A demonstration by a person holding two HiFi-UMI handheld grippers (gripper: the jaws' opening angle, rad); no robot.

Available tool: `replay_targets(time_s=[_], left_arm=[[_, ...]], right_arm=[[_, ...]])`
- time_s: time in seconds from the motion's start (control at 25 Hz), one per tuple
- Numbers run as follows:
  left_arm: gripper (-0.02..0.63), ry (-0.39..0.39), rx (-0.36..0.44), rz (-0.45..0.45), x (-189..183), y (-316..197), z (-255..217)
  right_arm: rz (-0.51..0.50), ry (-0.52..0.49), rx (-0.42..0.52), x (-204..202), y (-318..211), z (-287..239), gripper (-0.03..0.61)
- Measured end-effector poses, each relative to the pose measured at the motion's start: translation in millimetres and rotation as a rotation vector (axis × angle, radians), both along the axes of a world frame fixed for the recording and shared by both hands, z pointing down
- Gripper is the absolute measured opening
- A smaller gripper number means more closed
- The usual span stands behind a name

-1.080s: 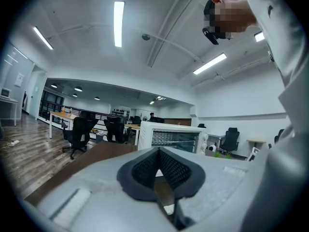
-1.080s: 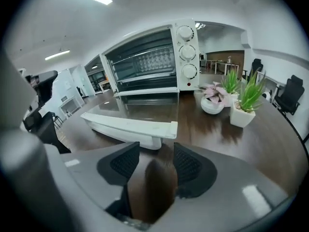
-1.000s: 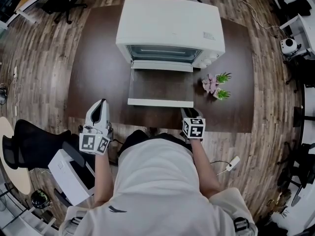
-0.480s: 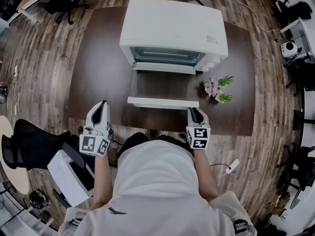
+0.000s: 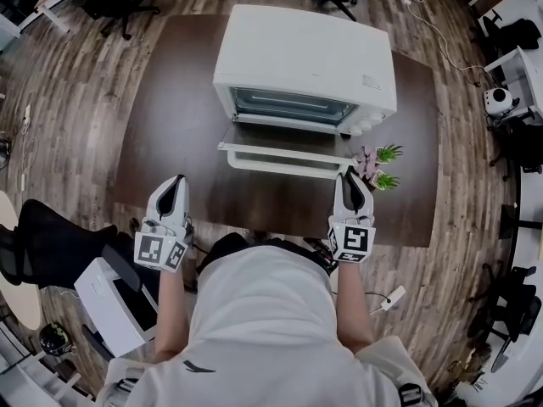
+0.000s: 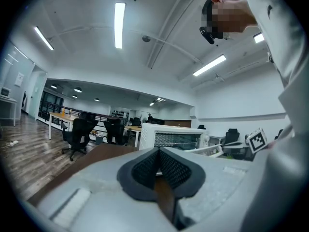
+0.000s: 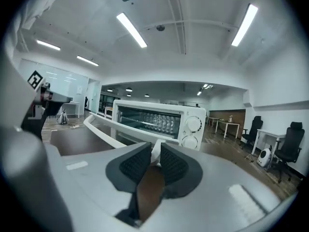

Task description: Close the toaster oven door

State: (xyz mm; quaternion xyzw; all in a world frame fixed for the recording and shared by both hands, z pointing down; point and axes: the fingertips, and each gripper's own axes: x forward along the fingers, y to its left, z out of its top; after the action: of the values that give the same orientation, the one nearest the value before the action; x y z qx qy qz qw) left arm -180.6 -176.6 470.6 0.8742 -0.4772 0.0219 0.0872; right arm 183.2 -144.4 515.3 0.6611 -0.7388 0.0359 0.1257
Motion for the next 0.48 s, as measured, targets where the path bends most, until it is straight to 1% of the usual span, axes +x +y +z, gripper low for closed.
replay_targets(time_s=[0.16,0.2,0.24,0.28,0.48], left_arm=[[0.005,-0.001,0.002,-0.005,0.5,-0.9,-0.6],[0.005,-0.002,0.002,-0.008,0.0,-0.7,-0.9],[0.005,-0.003,0.002,-0.012,-0.7,-0.5,-1.3],[0.005,-0.003,0.002,-0.016,-1.6,-0.1,-1.9],[0.005,-0.003,0.001,-0.051,-11.9,2.2,-2.4]], right_arm=[[0.007,-0.029,0.08,9.6,-37.1,-33.3,0.049],[0.004,-0.023,0.093,10.8,-46.9,-39.7,0.035],[0.005,-0.014,0.104,11.7,-56.5,-45.2,0.009],[0.01,-0.01,0.115,13.4,-65.9,-50.2,0.003],[0.038,-0.07,0.141,26.0,-108.5,-65.5,0.002]])
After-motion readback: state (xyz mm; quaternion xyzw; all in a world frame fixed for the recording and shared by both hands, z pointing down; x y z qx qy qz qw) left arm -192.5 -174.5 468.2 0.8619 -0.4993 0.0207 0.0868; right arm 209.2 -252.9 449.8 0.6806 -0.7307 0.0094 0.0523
